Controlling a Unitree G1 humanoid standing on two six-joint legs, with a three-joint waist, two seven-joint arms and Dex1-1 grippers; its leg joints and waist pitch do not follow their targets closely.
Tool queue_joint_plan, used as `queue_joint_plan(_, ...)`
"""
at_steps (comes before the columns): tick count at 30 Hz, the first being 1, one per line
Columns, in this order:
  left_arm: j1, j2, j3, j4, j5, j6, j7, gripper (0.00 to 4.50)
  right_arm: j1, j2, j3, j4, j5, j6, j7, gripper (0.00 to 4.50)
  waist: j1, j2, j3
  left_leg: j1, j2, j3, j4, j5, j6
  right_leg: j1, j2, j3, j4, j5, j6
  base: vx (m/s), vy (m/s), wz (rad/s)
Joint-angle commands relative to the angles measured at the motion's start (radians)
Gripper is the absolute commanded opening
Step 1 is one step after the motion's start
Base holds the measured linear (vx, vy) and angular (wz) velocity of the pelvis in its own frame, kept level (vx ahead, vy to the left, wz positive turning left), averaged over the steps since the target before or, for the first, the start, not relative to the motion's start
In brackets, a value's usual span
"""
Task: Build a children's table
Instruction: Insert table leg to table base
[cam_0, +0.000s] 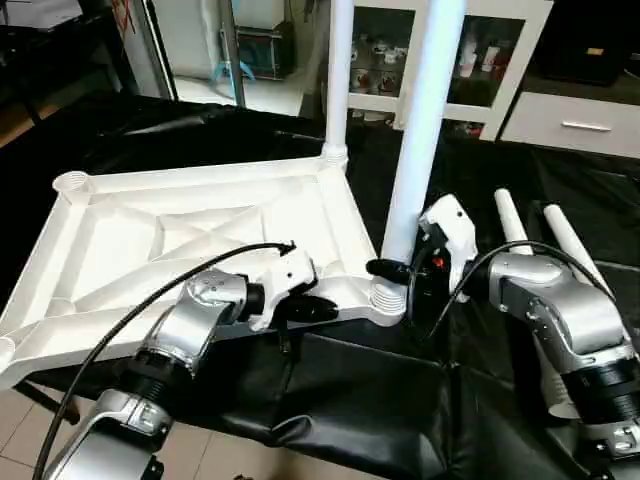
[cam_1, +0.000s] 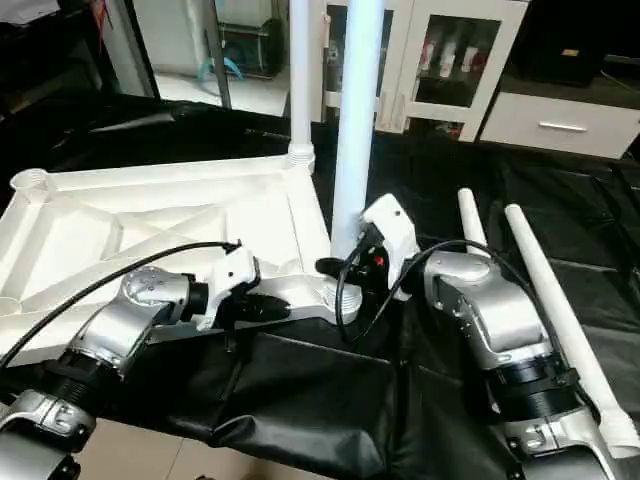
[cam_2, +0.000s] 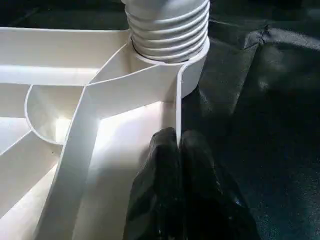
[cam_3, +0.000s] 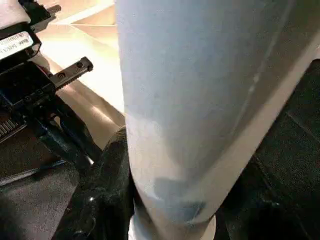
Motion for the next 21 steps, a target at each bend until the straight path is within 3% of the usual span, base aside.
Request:
queue_joint_plan(1, 0.005, 0.003, 0.025, 0.015, -0.022, 0.0, 0.017, 0.0, 0.037, 0.003, -0.01, 0.067, -0.028, 0.002, -0.034, 1.84, 0.001, -0.011, -0.037, 0.01, 0.033, -0.012, -0.071, -0.317, -0.007, 0.029, -0.041, 0.03, -0.085, -0.312, -0.163, 0.0, 0.0, 0.0)
queue_joint_plan(12, 0.008, 0.007, 0.023, 0.012, -0.026, 0.002, 0.018, 0.0, 0.107, 0.025, -0.082, 0.102, -0.024, -0.056, -0.094, 1.84, -0.002, -0.01, -0.035, 0.009, 0.033, -0.012, -0.072, -0.329, -0.005, 0.028, -0.04, 0.03, -0.088, -0.314, -0.162, 0.0, 0.0, 0.0)
queue_joint_plan(21, 0.004, 0.007, 0.023, 0.017, -0.029, 0.001, 0.018, 0.0, 0.216, 0.019, -0.049, 0.032, -0.043, -0.065, -0.093, 1.84, -0.002, -0.008, -0.035, 0.009, 0.033, -0.014, -0.075, -0.339, -0.007, 0.028, -0.039, 0.029, -0.088, -0.314, -0.154, 0.0, 0.0, 0.0)
